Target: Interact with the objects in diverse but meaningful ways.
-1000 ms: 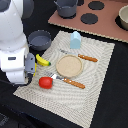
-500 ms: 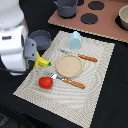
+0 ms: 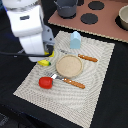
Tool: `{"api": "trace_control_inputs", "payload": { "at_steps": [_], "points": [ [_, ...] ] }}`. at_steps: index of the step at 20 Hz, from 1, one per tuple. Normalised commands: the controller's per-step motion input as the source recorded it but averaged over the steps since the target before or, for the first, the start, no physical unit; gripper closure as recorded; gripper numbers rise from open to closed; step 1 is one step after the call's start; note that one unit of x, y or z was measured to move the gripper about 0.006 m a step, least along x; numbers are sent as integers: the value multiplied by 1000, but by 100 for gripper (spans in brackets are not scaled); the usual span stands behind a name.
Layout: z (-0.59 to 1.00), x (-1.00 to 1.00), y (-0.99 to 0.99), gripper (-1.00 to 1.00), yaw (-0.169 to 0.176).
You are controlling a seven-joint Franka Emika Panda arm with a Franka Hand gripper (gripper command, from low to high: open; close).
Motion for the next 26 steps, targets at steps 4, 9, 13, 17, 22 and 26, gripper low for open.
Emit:
{"api": "trace_control_inputs", "payload": {
  "at_steps": [4, 9, 13, 17, 22, 26],
  "points": [
    [191, 1000, 215, 100, 0],
    [21, 1000, 235, 100, 0],
    [-1, 986, 232, 100, 0],
    [-113, 594, 203, 100, 0],
    [-224, 427, 152, 100, 0],
    [-302, 251, 136, 100, 0]
  ]
}}
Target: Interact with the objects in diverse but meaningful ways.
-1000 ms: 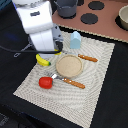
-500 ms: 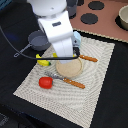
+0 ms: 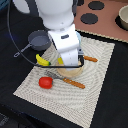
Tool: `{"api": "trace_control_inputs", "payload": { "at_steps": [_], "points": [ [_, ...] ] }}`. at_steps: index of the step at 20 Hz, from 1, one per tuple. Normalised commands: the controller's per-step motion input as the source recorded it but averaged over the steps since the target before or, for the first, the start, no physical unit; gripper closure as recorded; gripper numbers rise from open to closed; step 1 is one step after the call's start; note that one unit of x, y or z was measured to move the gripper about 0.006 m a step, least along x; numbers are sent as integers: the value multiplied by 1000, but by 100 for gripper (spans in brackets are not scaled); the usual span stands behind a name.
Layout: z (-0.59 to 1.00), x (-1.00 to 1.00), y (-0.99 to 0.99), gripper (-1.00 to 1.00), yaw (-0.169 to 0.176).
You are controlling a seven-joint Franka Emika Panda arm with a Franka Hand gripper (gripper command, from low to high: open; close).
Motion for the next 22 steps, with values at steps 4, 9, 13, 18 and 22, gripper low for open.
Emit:
{"api": "trace_control_inputs", "payload": {
  "at_steps": [4, 9, 13, 18, 22],
  "points": [
    [-174, 397, 181, 100, 0],
    [334, 748, 234, -100, -26],
    [574, 781, 236, -100, -74],
    [350, 618, 235, -100, -54],
    [860, 452, 250, -100, -45]
  ]
}}
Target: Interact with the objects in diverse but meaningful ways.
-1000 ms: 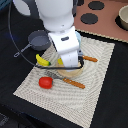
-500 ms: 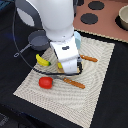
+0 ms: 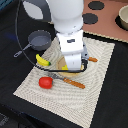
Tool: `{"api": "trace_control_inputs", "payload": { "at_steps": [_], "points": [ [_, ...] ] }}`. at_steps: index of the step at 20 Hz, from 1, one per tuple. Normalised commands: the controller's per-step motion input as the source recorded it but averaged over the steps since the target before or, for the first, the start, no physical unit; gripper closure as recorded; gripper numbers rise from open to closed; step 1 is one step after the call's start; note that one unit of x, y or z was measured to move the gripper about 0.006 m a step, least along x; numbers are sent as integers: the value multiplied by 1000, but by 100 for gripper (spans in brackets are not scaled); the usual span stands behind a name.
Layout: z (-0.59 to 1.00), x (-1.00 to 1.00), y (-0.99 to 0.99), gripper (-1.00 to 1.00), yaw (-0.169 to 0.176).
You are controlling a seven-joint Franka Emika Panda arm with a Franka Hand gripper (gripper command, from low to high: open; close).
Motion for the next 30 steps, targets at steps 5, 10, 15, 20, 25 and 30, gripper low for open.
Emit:
{"api": "trace_control_inputs", "payload": {
  "at_steps": [5, 10, 15, 20, 25, 30],
  "points": [
    [1000, -154, 539, -100, -42],
    [975, -437, 821, -100, -11],
    [510, -168, 949, -100, 0],
    [-44, -215, 899, -100, 0],
    [-351, -338, 577, -100, 0],
    [-475, -482, 244, -100, 0]
  ]
}}
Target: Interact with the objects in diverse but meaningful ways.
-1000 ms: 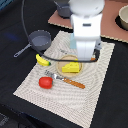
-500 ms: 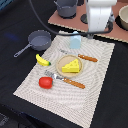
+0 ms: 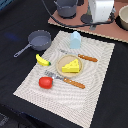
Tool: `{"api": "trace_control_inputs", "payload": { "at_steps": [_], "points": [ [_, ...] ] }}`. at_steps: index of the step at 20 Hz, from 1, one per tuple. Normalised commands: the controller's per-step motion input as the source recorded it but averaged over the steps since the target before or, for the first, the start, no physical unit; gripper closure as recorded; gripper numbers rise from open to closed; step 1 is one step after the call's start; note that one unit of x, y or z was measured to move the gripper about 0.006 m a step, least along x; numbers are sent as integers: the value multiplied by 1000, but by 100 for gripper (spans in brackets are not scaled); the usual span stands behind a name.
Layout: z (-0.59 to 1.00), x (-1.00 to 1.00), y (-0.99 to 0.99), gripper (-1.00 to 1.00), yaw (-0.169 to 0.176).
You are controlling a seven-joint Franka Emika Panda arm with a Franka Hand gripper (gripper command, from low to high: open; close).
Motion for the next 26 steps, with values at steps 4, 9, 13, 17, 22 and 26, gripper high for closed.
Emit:
{"api": "trace_control_inputs", "payload": {
  "at_steps": [4, 9, 13, 17, 22, 26],
  "points": [
    [-549, -511, 111, -100, 0],
    [-486, -457, 130, -100, 0],
    [-350, -312, 209, -100, 0],
    [-360, -339, 233, -100, 0],
    [-389, -425, 262, -100, 0],
    [-291, -468, 258, -100, -4]
  ]
}}
